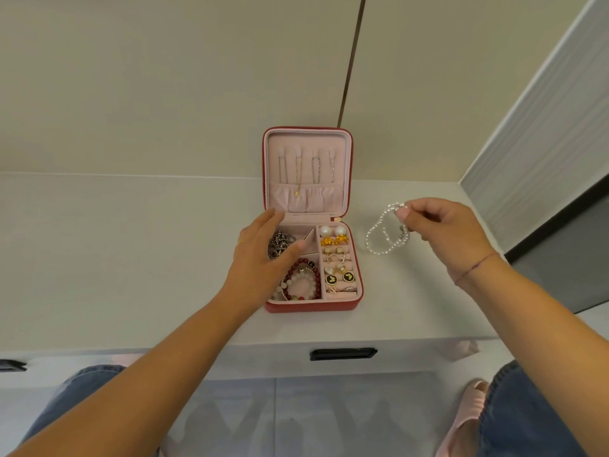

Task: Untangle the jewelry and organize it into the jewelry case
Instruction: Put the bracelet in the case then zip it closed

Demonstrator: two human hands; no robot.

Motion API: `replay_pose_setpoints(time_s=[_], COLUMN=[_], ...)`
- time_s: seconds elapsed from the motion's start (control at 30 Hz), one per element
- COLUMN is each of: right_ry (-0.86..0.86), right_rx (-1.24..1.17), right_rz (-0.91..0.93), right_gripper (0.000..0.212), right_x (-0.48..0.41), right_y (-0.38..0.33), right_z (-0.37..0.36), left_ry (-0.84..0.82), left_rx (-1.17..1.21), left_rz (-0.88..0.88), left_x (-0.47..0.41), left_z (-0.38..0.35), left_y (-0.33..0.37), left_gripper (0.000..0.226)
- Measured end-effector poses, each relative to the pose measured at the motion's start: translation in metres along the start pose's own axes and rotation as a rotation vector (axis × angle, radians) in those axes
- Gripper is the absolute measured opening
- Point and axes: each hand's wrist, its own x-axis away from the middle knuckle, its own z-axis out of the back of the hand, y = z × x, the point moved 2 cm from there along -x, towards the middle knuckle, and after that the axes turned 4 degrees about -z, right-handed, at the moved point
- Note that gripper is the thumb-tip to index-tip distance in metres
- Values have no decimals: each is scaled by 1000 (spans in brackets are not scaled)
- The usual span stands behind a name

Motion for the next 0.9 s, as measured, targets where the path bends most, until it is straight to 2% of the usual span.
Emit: replay_pose_setpoints(time_s=[0.2,0.27,0.37,0.43,0.63,0.73,0.9], right_ry=[-258,-345,-436,-452,-428,-490,-421], right_rx=[-209,-272,-273,-276,-392,-333,-211], right_rz=[-62,-96,-121,-132,-254,-259,-169], right_gripper=[8,16,22,15,7,30,20], right_x=[31,40,47,47,36,34,30], right_y=[-26,-27,-25,-22,-10,-5,-8], right_z=[-20,-32,-47,-52,-53,-55,-57], left_ry=[-165,-218,-278,-288,-266,-234,-299], left_rx=[280,367,494,562,662,624,575], left_rz=[-17,-33,-32,6,157,211,212], left_x=[10,15,18,19,16,14,12], left_z=[-3,-4,-7,-7,-2,4,8], left_y=[43,53,57,57,48,42,38], left_gripper=[48,49,40,28,12,17,25])
